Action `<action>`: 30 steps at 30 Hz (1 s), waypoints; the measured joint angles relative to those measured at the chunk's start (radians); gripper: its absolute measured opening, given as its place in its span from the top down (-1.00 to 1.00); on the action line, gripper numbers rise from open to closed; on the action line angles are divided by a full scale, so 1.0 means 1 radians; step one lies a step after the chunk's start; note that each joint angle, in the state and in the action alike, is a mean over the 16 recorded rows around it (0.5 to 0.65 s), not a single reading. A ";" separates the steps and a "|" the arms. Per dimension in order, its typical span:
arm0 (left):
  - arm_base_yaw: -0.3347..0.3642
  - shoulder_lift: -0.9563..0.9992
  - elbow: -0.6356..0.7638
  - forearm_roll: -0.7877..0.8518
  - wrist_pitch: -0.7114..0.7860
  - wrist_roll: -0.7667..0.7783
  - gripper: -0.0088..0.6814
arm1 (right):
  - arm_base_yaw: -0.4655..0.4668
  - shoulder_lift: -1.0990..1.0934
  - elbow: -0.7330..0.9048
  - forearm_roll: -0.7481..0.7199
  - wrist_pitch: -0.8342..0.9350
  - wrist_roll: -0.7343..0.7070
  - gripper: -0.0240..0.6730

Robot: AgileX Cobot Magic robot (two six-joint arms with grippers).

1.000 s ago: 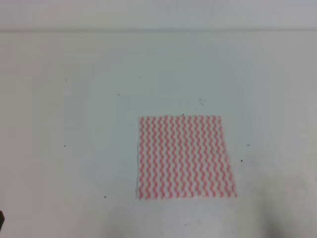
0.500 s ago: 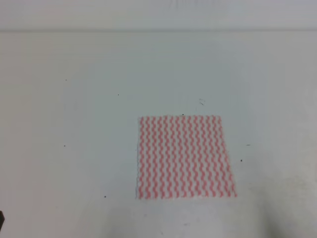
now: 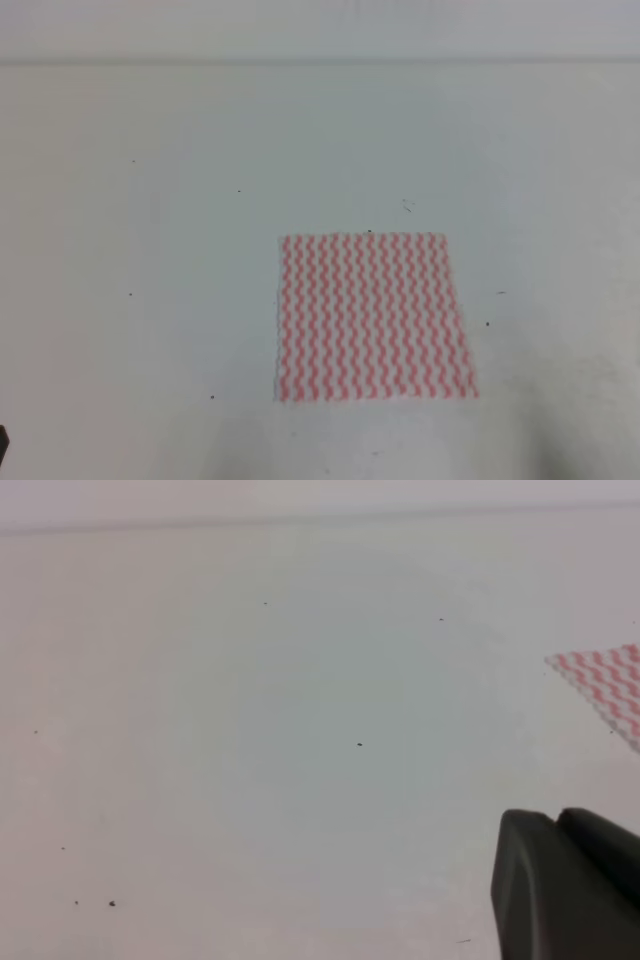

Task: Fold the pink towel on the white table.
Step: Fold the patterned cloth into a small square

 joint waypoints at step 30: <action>-0.001 0.006 -0.003 -0.397 -0.195 0.000 0.98 | 0.000 0.004 -0.002 0.379 -0.207 0.000 0.98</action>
